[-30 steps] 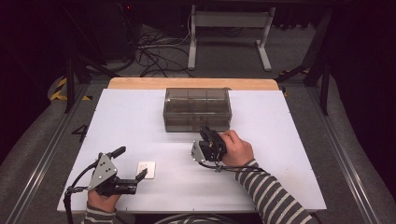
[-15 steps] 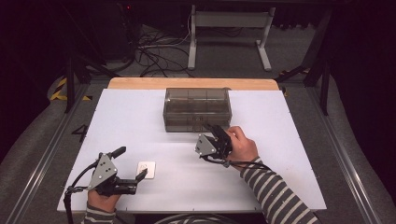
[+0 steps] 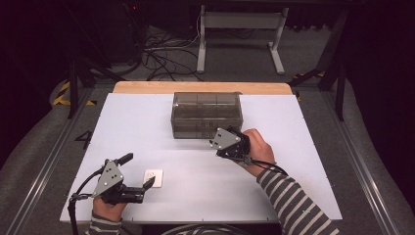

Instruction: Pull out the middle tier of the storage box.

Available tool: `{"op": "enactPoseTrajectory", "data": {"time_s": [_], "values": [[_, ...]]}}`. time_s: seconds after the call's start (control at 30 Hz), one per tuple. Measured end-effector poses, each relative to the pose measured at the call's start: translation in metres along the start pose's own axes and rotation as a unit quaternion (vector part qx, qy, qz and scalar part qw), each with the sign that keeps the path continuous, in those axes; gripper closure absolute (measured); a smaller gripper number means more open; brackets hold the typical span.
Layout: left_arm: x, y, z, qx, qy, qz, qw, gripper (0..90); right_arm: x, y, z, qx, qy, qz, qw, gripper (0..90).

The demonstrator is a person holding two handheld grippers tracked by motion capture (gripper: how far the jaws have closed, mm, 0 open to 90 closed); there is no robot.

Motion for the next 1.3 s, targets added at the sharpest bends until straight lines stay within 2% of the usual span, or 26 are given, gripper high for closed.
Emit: {"op": "enactPoseTrajectory", "data": {"time_s": [0.27, 0.4, 0.57, 0.67, 0.73, 1.03, 1.3], "values": [[0.0, 0.0, 0.0, -0.002, 0.002, 0.001, 1.0, 0.5, 0.0, -0.001, -0.006, -0.034, 0.041, -0.005, 0.9986, 58.1], [0.0, 0.0, 0.0, -0.005, 0.002, 0.001, 1.0, 0.5, -0.002, -0.002, -0.007, -0.05, 0.086, 0.004, 0.9951, 57.6], [0.001, 0.0, 0.0, -0.005, 0.004, 0.002, 1.0, 0.5, -0.005, -0.007, -0.012, -0.055, 0.113, 0.012, 0.992, 56.0], [0.001, 0.0, 0.0, -0.005, 0.005, 0.002, 1.0, 0.4, -0.009, -0.009, -0.014, -0.063, 0.132, 0.026, 0.9889, 52.5], [0.002, -0.001, 0.001, -0.011, 0.005, 0.004, 0.9999, 0.5, -0.011, -0.011, -0.013, -0.056, 0.146, 0.037, 0.987, 52.1], [0.001, -0.001, 0.0, -0.009, 0.005, 0.002, 0.9999, 0.5, -0.025, -0.011, -0.013, -0.043, 0.155, 0.043, 0.9861, 52.4], [0.002, -0.001, 0.0, -0.006, 0.004, 0.002, 1.0, 0.5, -0.034, -0.019, -0.018, -0.043, 0.155, 0.057, 0.9854, 54.0]]}}
Point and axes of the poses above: each handheld gripper's, and its own axes: x roughly backward along the jaws, y roughly out of its top, z roughly to its left, the point moved 9 cm from there along -x, roughly forward along the jaws, and after that the axes turned 10 degrees about -z, right-handed, at the moved point
